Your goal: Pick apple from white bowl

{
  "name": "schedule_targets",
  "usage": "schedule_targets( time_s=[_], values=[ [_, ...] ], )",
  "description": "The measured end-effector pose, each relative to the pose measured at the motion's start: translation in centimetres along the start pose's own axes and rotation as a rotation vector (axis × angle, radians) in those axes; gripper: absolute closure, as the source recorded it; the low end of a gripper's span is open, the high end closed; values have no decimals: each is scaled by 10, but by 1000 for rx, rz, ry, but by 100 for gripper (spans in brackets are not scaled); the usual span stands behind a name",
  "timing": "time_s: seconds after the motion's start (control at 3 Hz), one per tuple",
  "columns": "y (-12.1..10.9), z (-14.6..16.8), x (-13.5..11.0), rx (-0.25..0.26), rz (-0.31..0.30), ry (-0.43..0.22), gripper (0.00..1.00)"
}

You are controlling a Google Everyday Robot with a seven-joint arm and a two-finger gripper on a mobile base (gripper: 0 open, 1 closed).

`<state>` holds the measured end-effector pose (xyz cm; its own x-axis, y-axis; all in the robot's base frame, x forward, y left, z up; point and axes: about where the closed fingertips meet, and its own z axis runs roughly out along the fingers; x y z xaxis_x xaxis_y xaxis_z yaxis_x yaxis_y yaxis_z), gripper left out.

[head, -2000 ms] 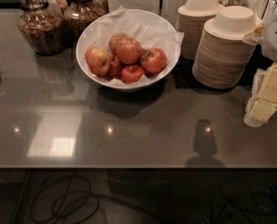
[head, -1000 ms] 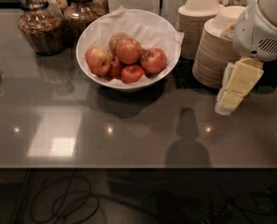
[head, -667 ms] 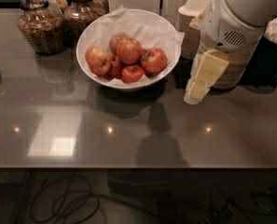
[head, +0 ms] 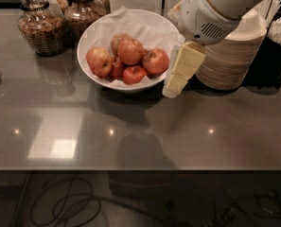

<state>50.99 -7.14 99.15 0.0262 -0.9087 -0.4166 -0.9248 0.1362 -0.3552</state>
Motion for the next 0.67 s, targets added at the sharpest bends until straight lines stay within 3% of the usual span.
schedule_targets(
  time_s=[0.33,0.67],
  values=[
    [-15,24,0,20,29,-32,0],
    [-43,67,-13,-1,45,-90,0]
  ],
)
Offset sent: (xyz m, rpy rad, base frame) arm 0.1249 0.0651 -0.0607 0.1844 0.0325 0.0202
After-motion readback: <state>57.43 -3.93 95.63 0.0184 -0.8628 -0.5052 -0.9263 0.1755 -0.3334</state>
